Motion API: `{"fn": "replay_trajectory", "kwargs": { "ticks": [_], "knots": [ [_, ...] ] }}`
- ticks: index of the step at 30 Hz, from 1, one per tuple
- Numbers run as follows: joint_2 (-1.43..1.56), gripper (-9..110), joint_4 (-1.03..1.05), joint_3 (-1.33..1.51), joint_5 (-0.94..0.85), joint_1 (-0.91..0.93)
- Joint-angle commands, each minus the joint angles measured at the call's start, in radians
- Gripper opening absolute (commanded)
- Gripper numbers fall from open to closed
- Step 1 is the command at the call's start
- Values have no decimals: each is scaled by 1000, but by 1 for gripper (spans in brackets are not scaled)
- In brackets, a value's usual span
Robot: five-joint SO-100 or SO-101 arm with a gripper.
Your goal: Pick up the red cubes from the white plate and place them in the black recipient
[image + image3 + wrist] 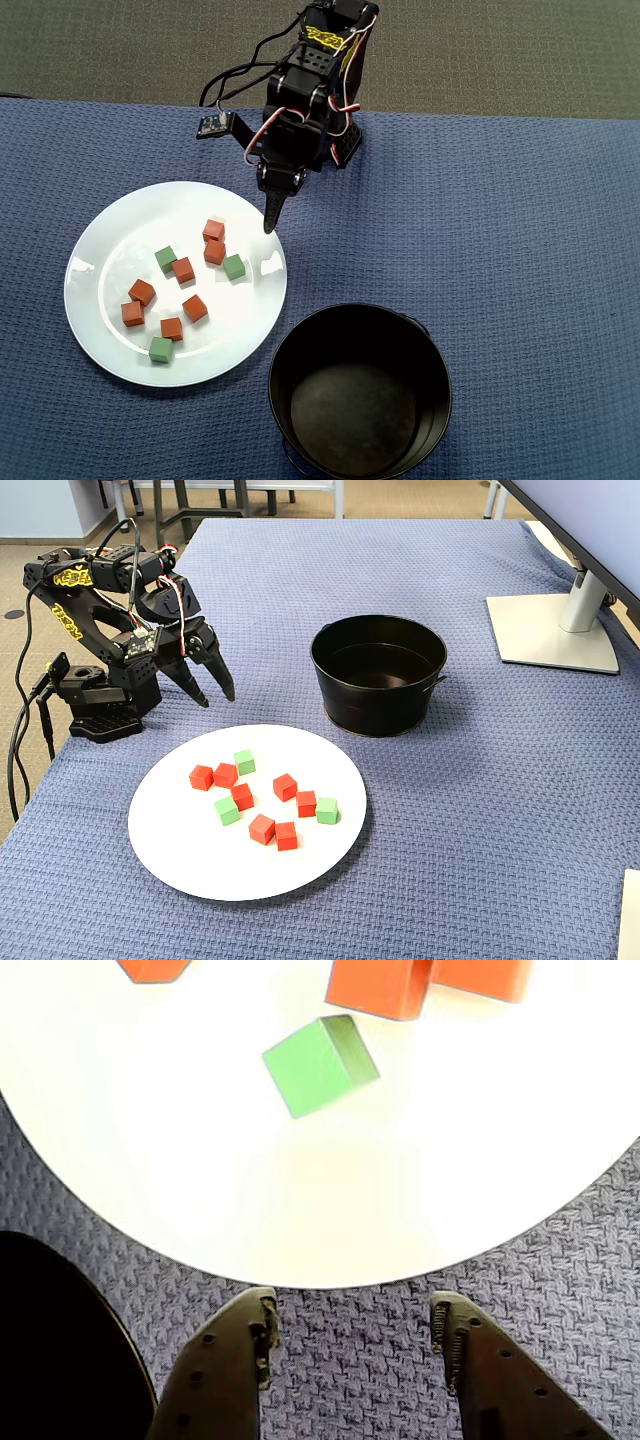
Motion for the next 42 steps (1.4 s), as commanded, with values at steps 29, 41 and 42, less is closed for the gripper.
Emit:
{"fn": "replay_trajectory", "kwargs": {
  "ticks": [29, 41, 42],
  "knots": [
    [-476, 12, -166, -176, -272, 360],
    [-623, 13, -253, -192, -305, 345],
    [-626, 13, -255, -195, -299, 341]
  ]
}}
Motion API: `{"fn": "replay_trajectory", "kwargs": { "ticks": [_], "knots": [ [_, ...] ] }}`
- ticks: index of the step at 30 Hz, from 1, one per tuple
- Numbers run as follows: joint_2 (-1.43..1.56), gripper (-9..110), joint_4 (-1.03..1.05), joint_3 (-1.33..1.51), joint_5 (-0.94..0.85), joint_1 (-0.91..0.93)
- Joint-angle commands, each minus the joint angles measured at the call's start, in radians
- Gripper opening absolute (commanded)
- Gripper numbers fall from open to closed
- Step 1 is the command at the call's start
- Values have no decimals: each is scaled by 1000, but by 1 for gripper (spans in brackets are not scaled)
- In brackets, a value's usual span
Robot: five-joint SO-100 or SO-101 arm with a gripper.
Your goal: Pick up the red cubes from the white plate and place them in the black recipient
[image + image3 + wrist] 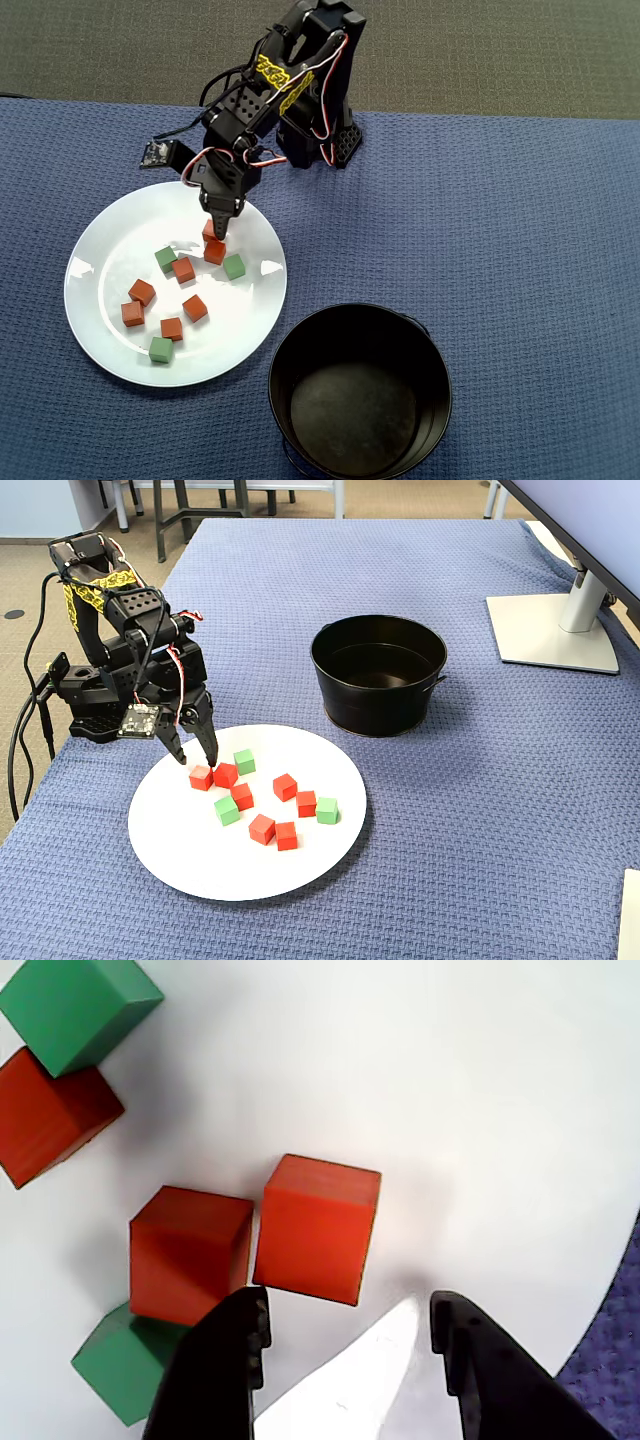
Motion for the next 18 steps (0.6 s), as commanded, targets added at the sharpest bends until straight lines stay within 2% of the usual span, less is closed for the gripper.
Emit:
{"fn": "replay_trajectory", "kwargs": {
  "ticks": [1, 18],
  "knots": [
    [-5, 13, -35, -64, 3, -25],
    [-135, 14, -64, -141, -17, -6]
  ]
}}
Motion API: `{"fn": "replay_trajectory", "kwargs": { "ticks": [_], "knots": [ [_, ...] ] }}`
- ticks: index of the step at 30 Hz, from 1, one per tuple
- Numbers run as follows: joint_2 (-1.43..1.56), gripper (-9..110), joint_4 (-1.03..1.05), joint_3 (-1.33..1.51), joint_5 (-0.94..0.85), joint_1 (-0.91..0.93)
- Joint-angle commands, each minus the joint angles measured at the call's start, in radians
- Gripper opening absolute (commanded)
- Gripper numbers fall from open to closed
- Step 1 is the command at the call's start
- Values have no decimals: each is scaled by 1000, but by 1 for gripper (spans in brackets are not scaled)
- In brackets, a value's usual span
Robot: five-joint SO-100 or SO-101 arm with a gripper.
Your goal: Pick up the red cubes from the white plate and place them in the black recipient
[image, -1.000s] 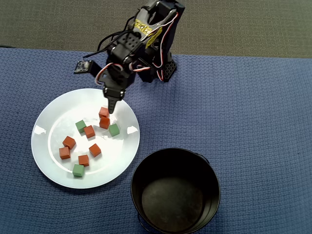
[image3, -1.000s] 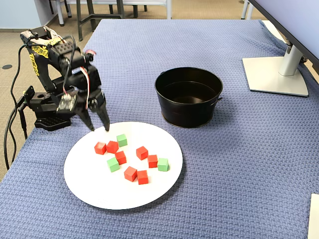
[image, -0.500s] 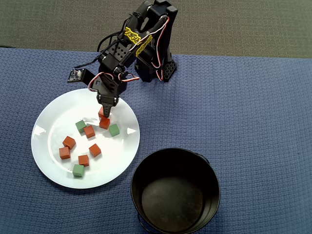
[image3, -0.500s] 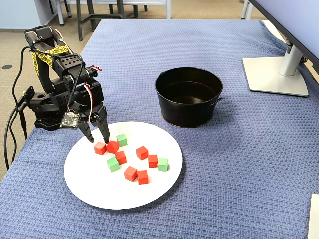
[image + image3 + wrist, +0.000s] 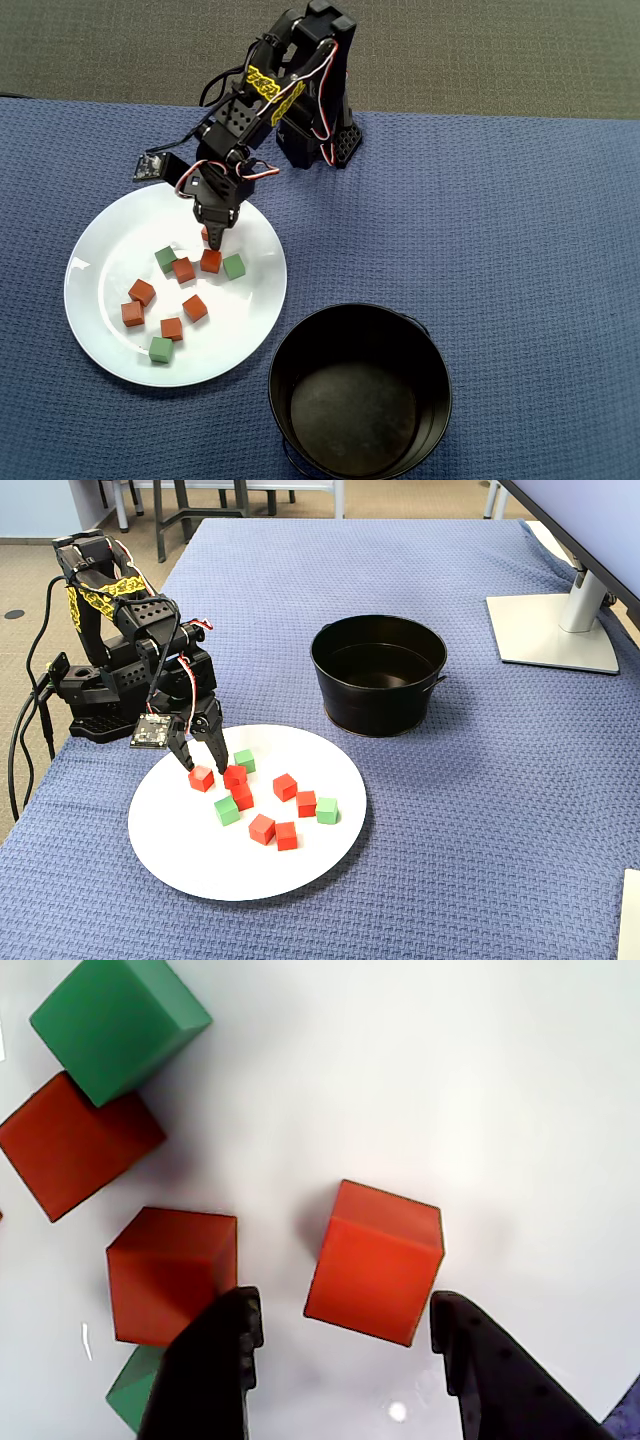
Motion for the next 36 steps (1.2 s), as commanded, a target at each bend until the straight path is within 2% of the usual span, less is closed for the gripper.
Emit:
{"fn": "replay_trajectory", "kwargs": {
  "ticks": [1, 12, 16, 19, 24, 28, 34, 36],
  "knots": [
    [-2, 13, -23, -58, -17, 11],
    [12, 12, -25, -63, -11, 63],
    [6, 9, -25, -64, -9, 72],
    [5, 0, -26, -64, -5, 72],
    [5, 0, -29, -77, 12, 67],
    [38, 0, 81, -176, 80, 25],
    [170, 0, 397, -453, 186, -104],
    [196, 0, 420, -520, 245, -161]
  ]
}}
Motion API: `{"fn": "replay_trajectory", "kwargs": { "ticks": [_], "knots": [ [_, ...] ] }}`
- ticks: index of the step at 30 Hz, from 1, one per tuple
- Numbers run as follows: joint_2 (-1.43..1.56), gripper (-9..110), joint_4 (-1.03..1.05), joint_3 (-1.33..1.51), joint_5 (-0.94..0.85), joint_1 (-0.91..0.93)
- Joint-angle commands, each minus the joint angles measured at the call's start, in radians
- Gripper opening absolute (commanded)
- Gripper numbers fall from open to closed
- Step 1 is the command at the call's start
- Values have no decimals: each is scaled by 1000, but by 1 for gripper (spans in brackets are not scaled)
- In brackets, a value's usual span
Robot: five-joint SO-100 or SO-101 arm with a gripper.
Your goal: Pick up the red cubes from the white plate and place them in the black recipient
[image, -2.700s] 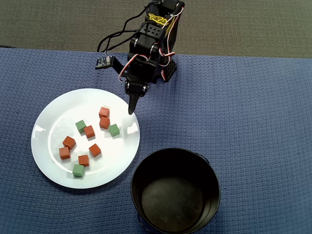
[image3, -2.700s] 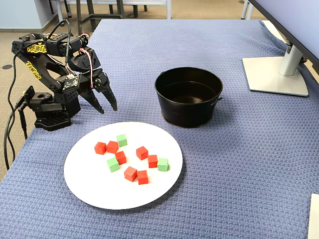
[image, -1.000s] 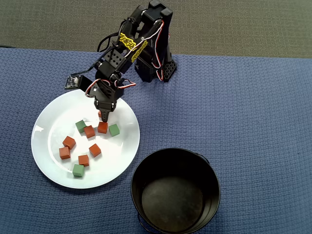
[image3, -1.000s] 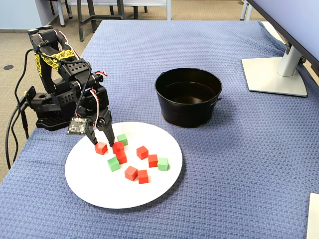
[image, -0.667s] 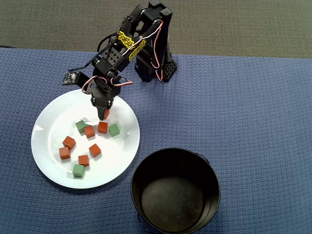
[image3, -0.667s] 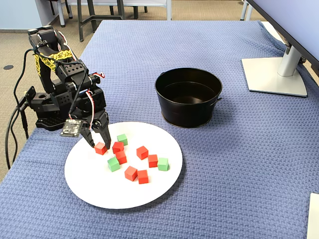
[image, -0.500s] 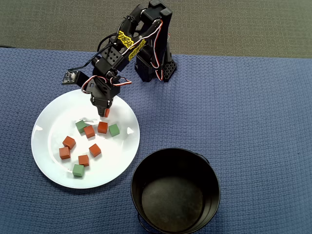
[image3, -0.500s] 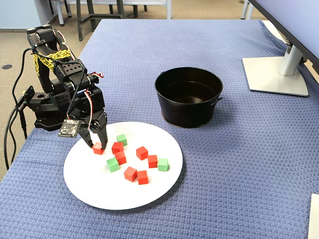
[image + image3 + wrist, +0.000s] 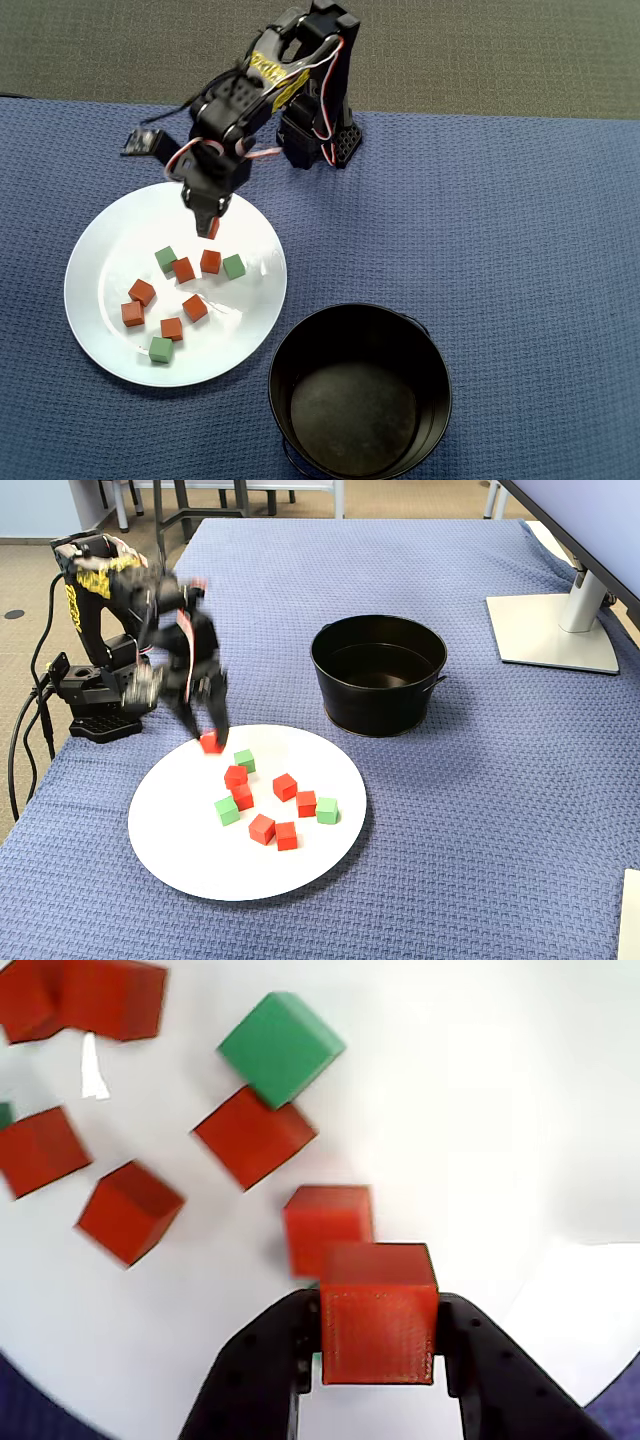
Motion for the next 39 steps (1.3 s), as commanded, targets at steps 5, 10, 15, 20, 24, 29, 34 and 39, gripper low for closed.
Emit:
{"fn": "replay_trajectory", "kwargs": {
  "ticks": [5, 10, 15, 20, 24, 29, 34, 39],
  "knots": [
    [87, 0, 124, -307, 216, -265],
    [-110, 0, 129, -532, 310, -436],
    [-356, 0, 132, -810, 399, -569],
    [-584, 0, 166, -1103, 433, -650],
    [-630, 22, 175, -1183, 400, -713],
    [-568, 25, 261, -1198, 348, -687],
    [-437, 21, 319, -1046, 241, -474],
    [-359, 20, 281, -788, -41, -219]
  ]
}}
